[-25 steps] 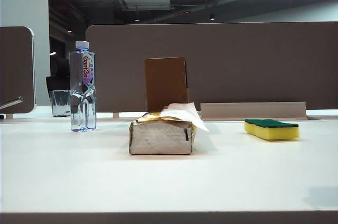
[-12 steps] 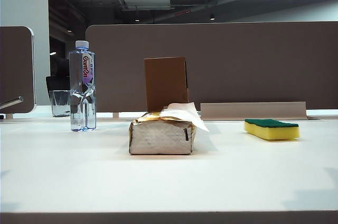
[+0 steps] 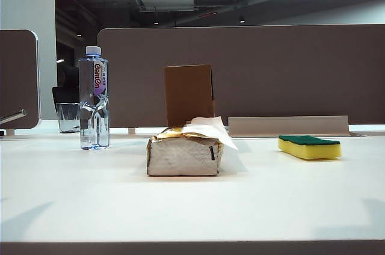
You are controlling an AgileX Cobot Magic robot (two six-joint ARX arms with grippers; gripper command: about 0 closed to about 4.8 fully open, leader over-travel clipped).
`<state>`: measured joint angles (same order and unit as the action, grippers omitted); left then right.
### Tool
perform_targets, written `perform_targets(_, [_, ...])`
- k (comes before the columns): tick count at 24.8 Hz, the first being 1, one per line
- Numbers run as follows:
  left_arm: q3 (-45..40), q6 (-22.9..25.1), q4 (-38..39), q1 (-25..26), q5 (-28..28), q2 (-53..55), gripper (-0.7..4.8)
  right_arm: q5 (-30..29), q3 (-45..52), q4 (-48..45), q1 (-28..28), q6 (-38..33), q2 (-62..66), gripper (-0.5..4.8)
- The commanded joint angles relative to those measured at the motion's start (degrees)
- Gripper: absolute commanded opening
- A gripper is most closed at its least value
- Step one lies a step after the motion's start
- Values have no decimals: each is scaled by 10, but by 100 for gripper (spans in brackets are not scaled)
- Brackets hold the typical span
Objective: Move the sponge from right to left to wipe the table, avoiding obstacles on the table, and finally reaching the bottle of mineral water.
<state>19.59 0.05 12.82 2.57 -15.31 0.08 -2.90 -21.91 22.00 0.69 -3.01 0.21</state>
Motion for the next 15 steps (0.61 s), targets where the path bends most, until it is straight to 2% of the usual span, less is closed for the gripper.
perform_targets(1, [23,-12,26,0,-32,1,256,-14,-44,45,0,-4,4,29])
perform_targets(4, [42,-23,33,0,-42,7,260,-13,-82,67,0,-4,19,51])
perform_targets(5, [55,-24,34,0,-42,14,308,-16,-103,74,0,-4,33,55])
perform_targets(8, [73,-25,35,0,-43,30,372,-45,-131,80,0,-4,63,55])
perform_targets(12, [100,-40,38,0,-77,69,382,-94,-161,80,0,-16,115,70])
perform_targets(14, [119,-40,39,0,-111,101,382,-101,-181,85,0,-44,150,149])
perform_targets(15, [134,-39,41,0,-127,127,383,-104,-198,94,0,-60,177,214])
